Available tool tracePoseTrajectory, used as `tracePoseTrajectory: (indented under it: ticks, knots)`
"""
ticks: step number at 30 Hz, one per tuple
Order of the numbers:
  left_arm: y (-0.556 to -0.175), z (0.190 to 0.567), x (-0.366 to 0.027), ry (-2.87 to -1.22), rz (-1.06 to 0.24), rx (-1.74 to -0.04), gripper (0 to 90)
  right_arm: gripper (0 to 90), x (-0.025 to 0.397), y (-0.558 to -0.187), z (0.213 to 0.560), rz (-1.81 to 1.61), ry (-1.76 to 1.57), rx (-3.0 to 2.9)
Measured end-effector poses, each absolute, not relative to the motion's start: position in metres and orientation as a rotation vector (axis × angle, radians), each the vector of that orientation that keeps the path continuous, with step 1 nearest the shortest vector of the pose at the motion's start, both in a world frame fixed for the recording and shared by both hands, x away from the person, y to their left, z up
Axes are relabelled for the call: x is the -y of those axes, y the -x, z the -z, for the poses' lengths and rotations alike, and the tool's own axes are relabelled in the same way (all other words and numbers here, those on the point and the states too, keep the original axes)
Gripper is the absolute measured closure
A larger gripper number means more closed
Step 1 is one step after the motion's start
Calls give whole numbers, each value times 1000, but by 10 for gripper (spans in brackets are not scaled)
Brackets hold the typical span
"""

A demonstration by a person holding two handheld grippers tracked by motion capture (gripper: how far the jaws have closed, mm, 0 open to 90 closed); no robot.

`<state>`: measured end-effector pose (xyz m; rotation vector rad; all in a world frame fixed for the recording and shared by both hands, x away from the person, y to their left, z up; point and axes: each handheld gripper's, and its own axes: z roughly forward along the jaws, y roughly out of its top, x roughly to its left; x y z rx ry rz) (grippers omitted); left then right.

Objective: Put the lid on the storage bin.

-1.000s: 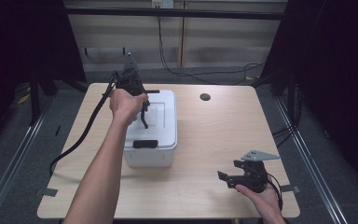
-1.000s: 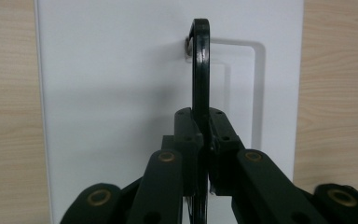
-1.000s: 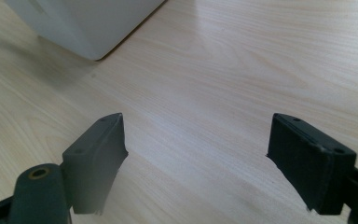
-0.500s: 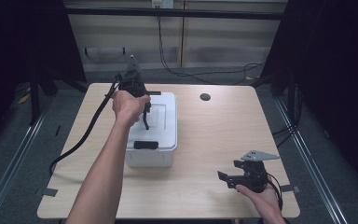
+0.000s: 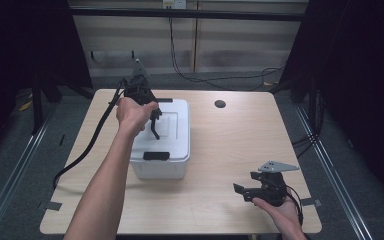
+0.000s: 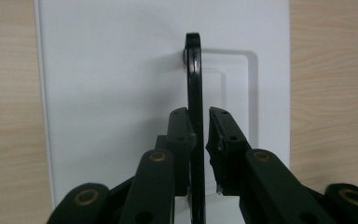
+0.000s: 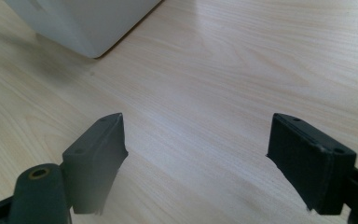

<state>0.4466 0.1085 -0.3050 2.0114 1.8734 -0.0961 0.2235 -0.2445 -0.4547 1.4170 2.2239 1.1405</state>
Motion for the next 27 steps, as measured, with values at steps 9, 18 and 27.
tracePoseTrajectory:
  ticks: [9,18,27]
  knots:
    - [-446,304,-113,-2079,102,-1813,596,182,244,-224,455,-1136,-1413,-2226]
    - [-447,310,-126,-2103,147,-1712,372,182,244,-224,455,-1134,-1407,-2225]
    - [-447,308,-136,-2124,168,-1625,209,181,244,-224,455,-1129,-1413,-2223]
